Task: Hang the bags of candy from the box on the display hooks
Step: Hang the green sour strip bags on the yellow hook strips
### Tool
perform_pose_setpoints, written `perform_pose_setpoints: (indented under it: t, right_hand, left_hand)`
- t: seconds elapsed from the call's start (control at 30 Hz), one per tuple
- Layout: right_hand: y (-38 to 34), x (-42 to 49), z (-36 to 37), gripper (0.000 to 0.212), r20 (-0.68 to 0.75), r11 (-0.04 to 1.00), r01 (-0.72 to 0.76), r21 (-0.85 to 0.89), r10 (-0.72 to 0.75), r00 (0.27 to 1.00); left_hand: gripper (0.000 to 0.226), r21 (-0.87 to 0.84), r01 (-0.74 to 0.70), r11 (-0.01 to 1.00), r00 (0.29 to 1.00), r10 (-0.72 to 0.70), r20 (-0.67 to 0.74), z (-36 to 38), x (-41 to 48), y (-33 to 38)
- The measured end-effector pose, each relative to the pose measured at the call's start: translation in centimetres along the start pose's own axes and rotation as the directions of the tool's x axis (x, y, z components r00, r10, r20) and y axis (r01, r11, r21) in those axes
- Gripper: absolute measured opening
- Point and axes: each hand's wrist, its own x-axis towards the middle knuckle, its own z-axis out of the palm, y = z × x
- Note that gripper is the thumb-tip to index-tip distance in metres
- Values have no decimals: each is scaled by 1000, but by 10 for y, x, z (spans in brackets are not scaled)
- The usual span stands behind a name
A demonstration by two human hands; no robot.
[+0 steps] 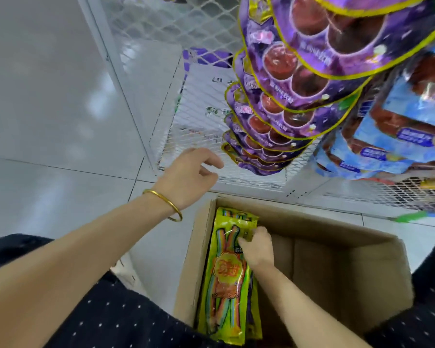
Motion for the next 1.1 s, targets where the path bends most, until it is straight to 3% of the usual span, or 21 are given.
perform_pose_setpoints:
  t: [0.1, 0.2, 0.4, 0.53, 0.6, 0.77, 0.9, 0.97, 1.1]
  right_hand:
    - [0, 0, 8, 43, -24, 984, -116, 138, 120, 992]
    - [0, -9, 7, 32, 4, 959, -132, 251, 135, 991]
    - [-5, -29, -12, 16, 105, 912, 101, 398, -155, 982]
    - [-33, -52, -58, 3, -83, 821, 399, 408, -402, 912]
    - [-54, -69, -87, 12, -199, 769, 527, 361, -489, 850]
    - [-113, -118, -150, 45, -432, 549, 802, 235, -680, 592]
    - [-154, -141, -182, 69, -500, 402, 916, 3, -793, 350]
    - [-173, -145, -192, 64, -524, 357, 922, -148, -819, 233]
    - [-208, -140, -203, 69, -542, 416, 877, -241, -807, 234]
  left_hand:
    - [22, 23, -11, 1000, 1000, 10, 24, -1, 6, 0]
    - [21, 11, -34, 999, 999, 34, 19, -1, 6, 6]
    - [17, -70, -83, 994, 995, 79, -60, -3, -10, 29]
    - [17, -142, -192, 971, 948, 146, -282, -23, -19, 63]
    - [15, -138, -282, 949, 879, 199, -434, -41, -17, 84]
    - [23, -117, -465, 878, 662, 257, -704, -83, -2, 133]
    - [33, -50, -467, 883, 595, 272, -757, -92, 14, 147]
    - [34, -61, -467, 882, 595, 263, -759, -91, 19, 148]
    - [36, -110, -478, 871, 599, 232, -766, -94, 27, 153]
